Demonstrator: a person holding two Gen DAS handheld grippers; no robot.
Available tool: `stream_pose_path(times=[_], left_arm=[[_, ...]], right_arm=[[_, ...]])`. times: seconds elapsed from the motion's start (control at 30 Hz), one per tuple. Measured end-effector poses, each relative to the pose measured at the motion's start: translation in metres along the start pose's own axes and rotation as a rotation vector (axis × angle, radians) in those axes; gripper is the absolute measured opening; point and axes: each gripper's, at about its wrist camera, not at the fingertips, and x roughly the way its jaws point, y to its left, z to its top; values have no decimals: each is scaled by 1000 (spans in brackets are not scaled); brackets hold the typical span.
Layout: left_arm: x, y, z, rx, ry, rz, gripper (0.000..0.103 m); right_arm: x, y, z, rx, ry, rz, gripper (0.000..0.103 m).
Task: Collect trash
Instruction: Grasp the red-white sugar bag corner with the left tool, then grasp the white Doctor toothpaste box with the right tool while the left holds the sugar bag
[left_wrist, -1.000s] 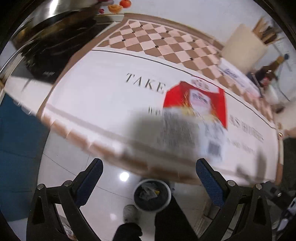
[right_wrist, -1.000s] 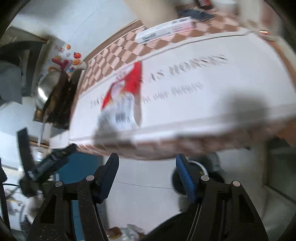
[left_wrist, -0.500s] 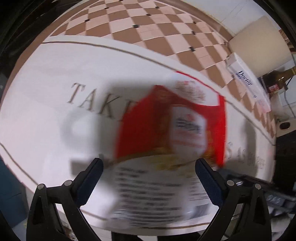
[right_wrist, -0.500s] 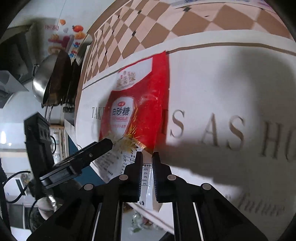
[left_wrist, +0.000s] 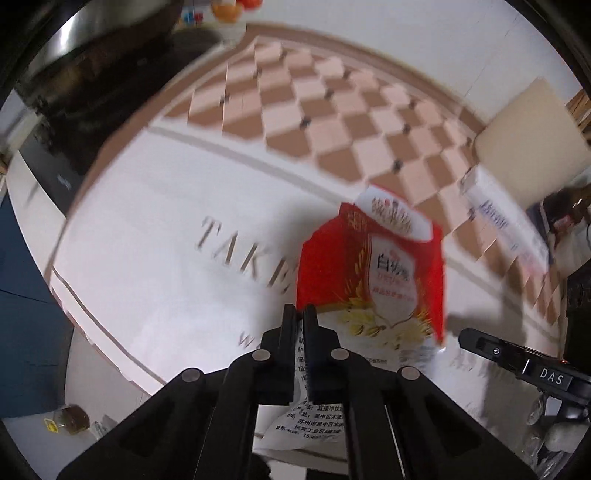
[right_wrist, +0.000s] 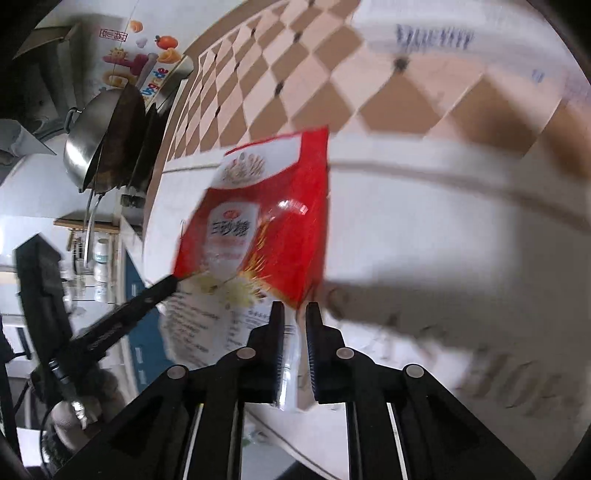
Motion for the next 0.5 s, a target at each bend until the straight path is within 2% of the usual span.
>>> stream_pose_path(times=[0.03,0.07,0.1,0.13,0.2,0.27,0.33,0.4,0.5], left_arm=[[-8,-4,3,1,-24,5,1],[-14,-8,6,4,-47,10,1],[-13,-19,11,13,-58,17,1],[-13,-22,17,19,-70,26,1],[-9,-35,29,41,-77,22,1],[-6,-44,32,58,-71,16,1],[0,-55,35,64,-65,14,1],[8,-71,39,75,-57,12,1],[16,-86,39,104,-41,8,1]], right_arm=[[-11,-1,3,-4,-19,-20,32],[-27,-5,9,-5,-58,-49,40],[-43,-9,15,-1,-100,-75,53],[-55,-13,21,6,-137,-102,59],[-89,-30,37,27,-242,-184,59],[-113,-53,55,82,-305,-256,59],[-128,-80,73,144,-355,-274,59],[-132,-100,89,178,-368,-315,59],[-125,-125,105,195,-352,-307,59]])
